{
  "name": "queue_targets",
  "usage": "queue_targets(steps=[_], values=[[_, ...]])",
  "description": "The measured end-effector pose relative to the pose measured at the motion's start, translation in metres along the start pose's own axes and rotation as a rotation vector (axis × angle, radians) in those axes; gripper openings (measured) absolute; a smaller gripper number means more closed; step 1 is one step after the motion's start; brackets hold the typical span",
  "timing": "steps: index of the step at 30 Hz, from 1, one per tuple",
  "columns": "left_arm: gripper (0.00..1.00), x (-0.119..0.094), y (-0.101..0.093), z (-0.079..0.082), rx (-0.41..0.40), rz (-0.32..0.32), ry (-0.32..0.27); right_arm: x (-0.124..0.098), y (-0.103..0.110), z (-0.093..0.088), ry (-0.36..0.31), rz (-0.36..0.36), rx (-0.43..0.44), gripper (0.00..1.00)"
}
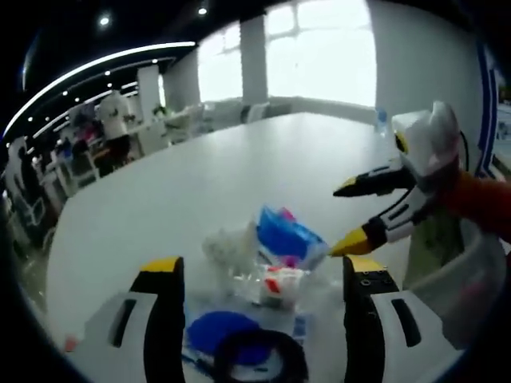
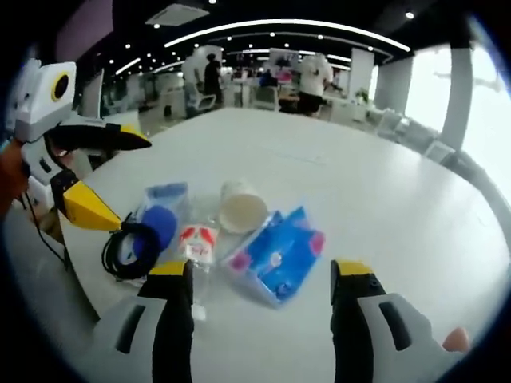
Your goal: Arrange the tabletop items into an orderly group along one side of the table until the central work area is clear of visible clutter.
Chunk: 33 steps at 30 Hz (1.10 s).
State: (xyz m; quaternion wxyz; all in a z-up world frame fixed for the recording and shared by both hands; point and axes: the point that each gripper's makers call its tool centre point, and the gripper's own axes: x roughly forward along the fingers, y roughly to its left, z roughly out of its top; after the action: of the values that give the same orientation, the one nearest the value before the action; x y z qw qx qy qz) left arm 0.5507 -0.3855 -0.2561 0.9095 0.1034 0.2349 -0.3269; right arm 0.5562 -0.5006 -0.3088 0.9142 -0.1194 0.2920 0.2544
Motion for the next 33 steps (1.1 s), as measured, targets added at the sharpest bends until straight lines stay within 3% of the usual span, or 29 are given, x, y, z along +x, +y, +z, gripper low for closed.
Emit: queue_targets(steps=[9,25,33], values=[[0.77,0.022,-0.001,-0.004,0.031,-0.037,0.03,0.015,0.001,-0.01,0.041,0.036,0.02,0.61],[0.74,0.066,0.004,0.022,0.184,-0.131,0.029,0.043,0.007,-0.013,0.063,0.094,0.048,0.46],[0.73,0.08,0.005,0.023,0.209,-0.16,0.052,0.054,0.003,-0.014,0.059,0.09,0.066,0.4]])
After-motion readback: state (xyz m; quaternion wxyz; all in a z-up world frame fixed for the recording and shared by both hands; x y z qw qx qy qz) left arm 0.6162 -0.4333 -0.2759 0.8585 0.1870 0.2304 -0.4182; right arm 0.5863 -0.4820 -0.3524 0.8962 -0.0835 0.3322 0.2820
